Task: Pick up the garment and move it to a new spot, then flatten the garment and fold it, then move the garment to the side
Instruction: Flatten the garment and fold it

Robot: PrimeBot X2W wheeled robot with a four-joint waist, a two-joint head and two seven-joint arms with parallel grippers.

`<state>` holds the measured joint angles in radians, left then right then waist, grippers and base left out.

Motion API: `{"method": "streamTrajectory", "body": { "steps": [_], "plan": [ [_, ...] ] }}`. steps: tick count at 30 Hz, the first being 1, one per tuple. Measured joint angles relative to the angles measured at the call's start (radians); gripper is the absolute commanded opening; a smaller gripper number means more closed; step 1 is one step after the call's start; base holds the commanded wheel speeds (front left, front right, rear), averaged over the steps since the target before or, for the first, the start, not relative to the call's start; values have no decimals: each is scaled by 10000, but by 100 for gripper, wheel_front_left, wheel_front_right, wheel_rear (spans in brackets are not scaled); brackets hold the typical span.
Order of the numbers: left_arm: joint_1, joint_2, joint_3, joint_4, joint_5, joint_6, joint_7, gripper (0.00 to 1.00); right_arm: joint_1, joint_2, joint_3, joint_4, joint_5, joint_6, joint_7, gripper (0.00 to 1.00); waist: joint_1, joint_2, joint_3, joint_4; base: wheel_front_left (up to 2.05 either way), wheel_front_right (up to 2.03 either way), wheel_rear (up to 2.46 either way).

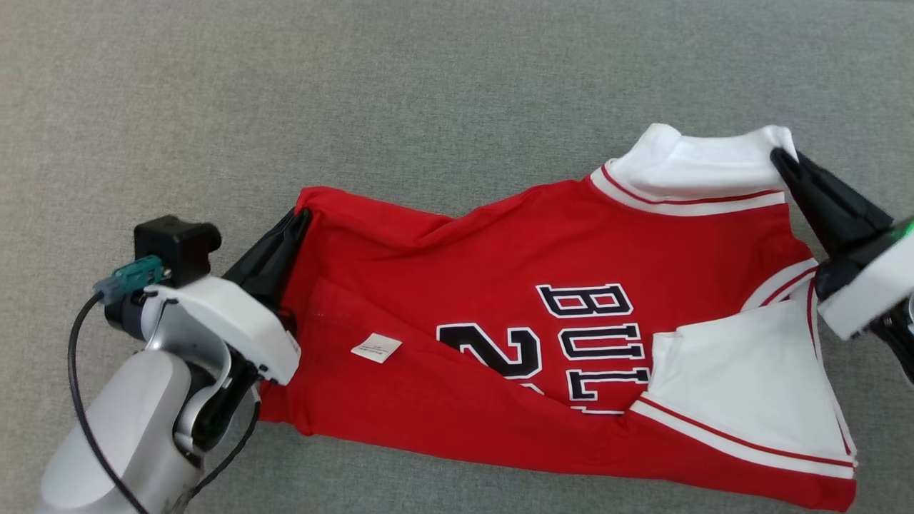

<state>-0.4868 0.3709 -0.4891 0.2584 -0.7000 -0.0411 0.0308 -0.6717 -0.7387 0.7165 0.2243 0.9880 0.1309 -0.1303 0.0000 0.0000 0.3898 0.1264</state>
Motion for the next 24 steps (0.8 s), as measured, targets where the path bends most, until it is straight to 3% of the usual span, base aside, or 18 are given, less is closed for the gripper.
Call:
{"method": "streamTrajectory", "body": {
  "steps": [9,24],
  "plan": [
    [2200,677,863,-2059,-1252,696,412,0,3283,-121,-1020,-1586,619,-2,-677,0,0,0,-349,-517,0,0,0],
    [4408,926,1444,-3306,-2447,1315,681,0,6065,871,-2255,-2278,656,-4,-669,0,0,0,-631,-886,0,0,0]
  ]
}}
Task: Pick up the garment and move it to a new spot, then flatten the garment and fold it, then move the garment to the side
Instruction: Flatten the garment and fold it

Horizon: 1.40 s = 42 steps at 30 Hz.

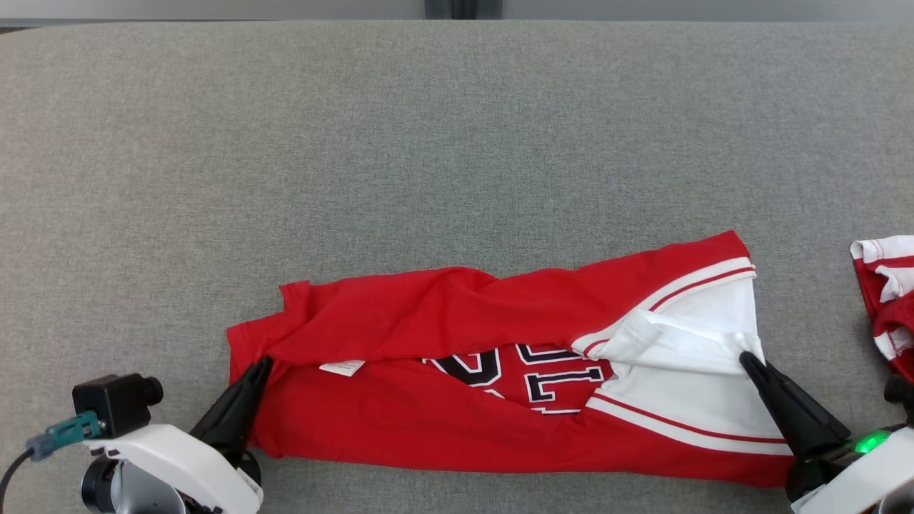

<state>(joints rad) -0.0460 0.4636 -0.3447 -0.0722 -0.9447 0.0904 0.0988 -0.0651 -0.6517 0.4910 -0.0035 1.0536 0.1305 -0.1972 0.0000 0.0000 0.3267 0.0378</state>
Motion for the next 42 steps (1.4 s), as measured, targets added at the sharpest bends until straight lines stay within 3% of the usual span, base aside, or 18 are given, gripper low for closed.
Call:
{"method": "streamTrajectory", "body": {
  "steps": [3,5,6,7,8,9,16,21,24,25,29,35,42],
  "plan": [
    [413,-63,-58,-12,-188,33,56,0,150,186,-58,217,-228,0,174,0,0,0,-41,-67,0,0,0],
    [478,-132,-100,36,-309,75,82,0,234,408,-130,334,-219,2,226,49,0,0,-53,-54,0,0,0],
    [513,-150,-119,79,-345,75,128,6,275,527,-209,525,-221,4,343,100,0,0,-68,-46,0,0,0],
    [580,-159,-128,148,-360,92,151,42,349,546,-255,656,-249,2,437,100,0,0,-80,-32,0,0,0],
    [616,-173,-142,240,-360,146,151,96,422,593,-351,723,-247,0,416,100,0,0,-92,-19,0,0,0],
    [630,-217,-117,314,-360,174,104,100,480,683,-476,734,-244,0,368,100,0,0,-106,-6,0,0,0],
    [631,-343,167,606,-167,428,-570,100,935,1083,-1563,257,-734,0,-234,100,1,0,-302,-20,0,0,0],
    [537,-485,736,491,245,765,-1741,100,1063,1570,-2911,-182,-1778,0,-506,100,0,0,-465,-92,0,0,0],
    [253,-556,947,328,775,1133,-2441,100,1055,2243,-3710,-472,-2566,0,-545,100,0,0,-539,-122,0,0,0],
    [13,-602,959,186,1181,1365,-2777,100,919,2761,-4184,-698,-3147,2,-560,100,0,0,-585,-133,0,0,0],
    [-544,-706,861,-48,2044,1774,-3172,100,528,3866,-5229,-859,-4543,2,-495,100,0,0,-693,-133,0,0,0],
    [-965,-963,813,-293,3064,2013,-3484,100,164,4955,-5697,-1193,-6606,0,186,100,0,0,-921,-182,0,0,0],
    [-807,-1304,717,17,4159,1839,-3578,100,274,5317,-5522,-1068,-8255,2,451,100,0,0,-1232,-188,0,0,0]
  ]
}}
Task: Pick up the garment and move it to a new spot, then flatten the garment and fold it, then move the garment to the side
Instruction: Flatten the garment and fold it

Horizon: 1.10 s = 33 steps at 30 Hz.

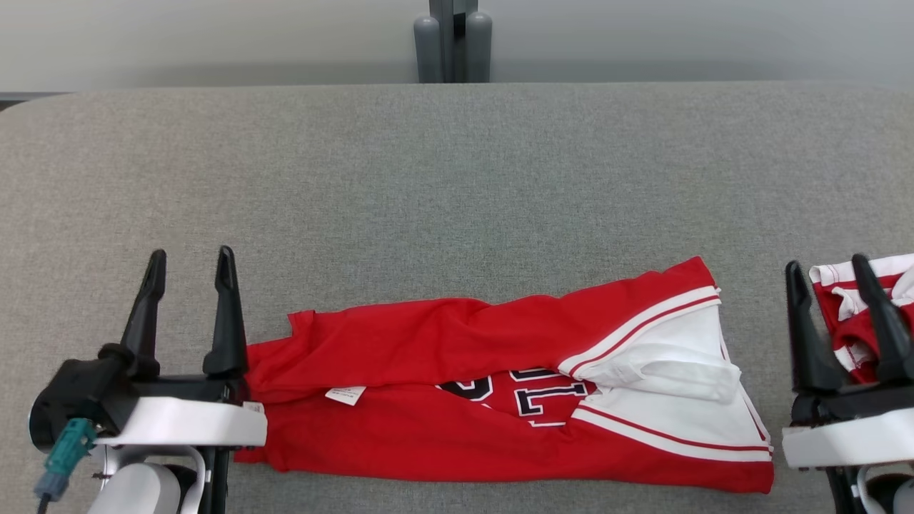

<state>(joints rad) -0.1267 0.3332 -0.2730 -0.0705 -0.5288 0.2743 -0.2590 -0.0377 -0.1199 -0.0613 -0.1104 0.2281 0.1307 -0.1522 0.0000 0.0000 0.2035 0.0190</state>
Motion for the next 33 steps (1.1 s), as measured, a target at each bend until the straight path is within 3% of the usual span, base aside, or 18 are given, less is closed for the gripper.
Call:
{"method": "streamTrajectory", "body": {
  "steps": [9,23,28,33],
  "plan": [
    [597,-353,54,840,989,-447,-10,100,696,219,54,639,-537,0,25,100,0,0,-482,122,0,0,0],
    [773,-531,219,1141,1335,-802,-10,100,889,412,-36,897,-242,0,100,100,0,0,-656,244,0,0,0],
    [712,-589,232,1154,1415,-888,-10,100,635,63,-418,1505,-94,0,194,100,0,0,-556,269,0,0,0],
    [543,-619,224,1179,1494,-974,-10,100,94,-414,-297,2863,90,0,196,100,0,0,-392,344,0,0,0]
  ]
}}
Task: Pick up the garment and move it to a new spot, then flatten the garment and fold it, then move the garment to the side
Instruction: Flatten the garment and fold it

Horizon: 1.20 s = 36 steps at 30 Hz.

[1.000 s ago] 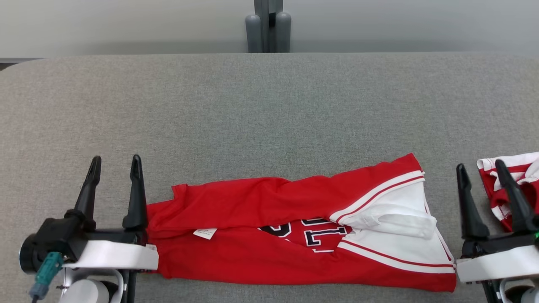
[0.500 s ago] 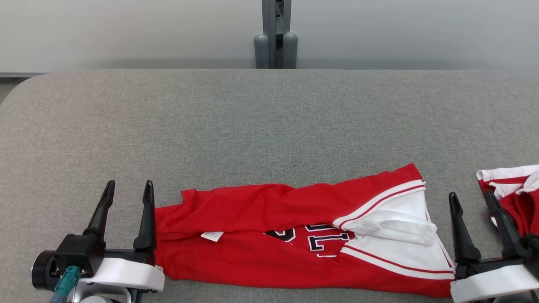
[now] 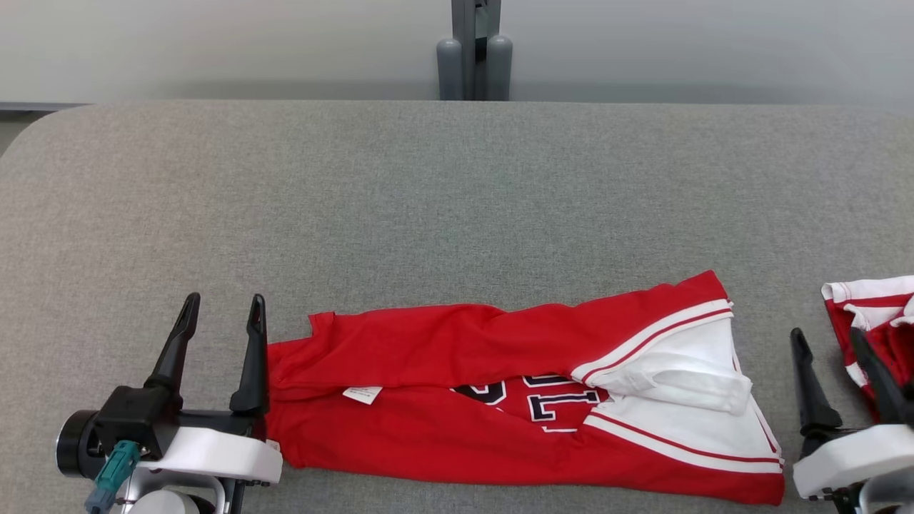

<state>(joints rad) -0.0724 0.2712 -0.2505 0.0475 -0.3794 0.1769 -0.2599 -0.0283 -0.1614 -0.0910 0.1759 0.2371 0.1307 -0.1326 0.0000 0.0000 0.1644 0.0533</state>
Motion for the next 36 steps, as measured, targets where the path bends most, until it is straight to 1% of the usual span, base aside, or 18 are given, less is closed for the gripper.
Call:
{"method": "streamTrajectory", "body": {
  "steps": [3,4,5,6,10,15,20,26,27,28,29,30,36],
  "plan": [
    [-142,-23,-25,29,2,-82,0,100,-350,-159,384,963,221,2,8,100,0,0,94,56,0,0,0],
    [-142,-23,-25,29,2,-82,0,100,-350,-159,384,963,221,2,8,100,0,0,94,56,0,0,0],
    [-220,-44,-29,36,10,-132,-2,100,-566,-286,658,1613,372,0,-8,100,0,0,170,107,0,0,0],
    [-220,-44,-29,36,10,-132,-2,100,-566,-286,658,1613,372,0,-8,100,0,0,170,107,0,0,0],
    [-286,-58,10,98,-4,-192,0,100,-1042,-303,1218,2663,675,0,-270,100,0,0,355,167,0,0,0],
    [-391,-119,81,153,-10,-276,0,100,-1428,-267,1873,3567,1080,0,-633,100,0,0,566,216,0,0,0],
    [-415,-138,153,199,-19,-349,-2,100,-1453,-286,2460,3852,1620,-6,-882,100,0,0,619,232,0,0,0],
    [-415,-184,268,205,-13,-360,-2,100,-1193,-359,3382,3674,2499,-33,-953,100,0,0,611,153,0,0,0],
    [-412,-203,270,215,-6,-362,-2,100,-1151,-378,3494,3620,2604,-33,-957,98,0,0,609,138,0,0,0],
    [-412,-213,282,213,-4,-362,-2,100,-1105,-382,3544,3588,2706,-33,-980,47,0,0,606,122,0,0,0],
    [-410,-211,309,211,-4,-362,0,100,-1077,-380,3584,3568,2821,-33,-1032,16,0,0,607,99,0,0,0],
    [-410,-207,328,209,0,-362,-2,100,-1055,-378,3611,3545,2895,-33,-1074,0,0,0,617,71,0,0,0],
    [-411,-221,322,249,25,-410,0,100,-1054,-389,3603,3478,3208,4,-1193,0,0,0,580,-55,0,0,0]
  ]
}}
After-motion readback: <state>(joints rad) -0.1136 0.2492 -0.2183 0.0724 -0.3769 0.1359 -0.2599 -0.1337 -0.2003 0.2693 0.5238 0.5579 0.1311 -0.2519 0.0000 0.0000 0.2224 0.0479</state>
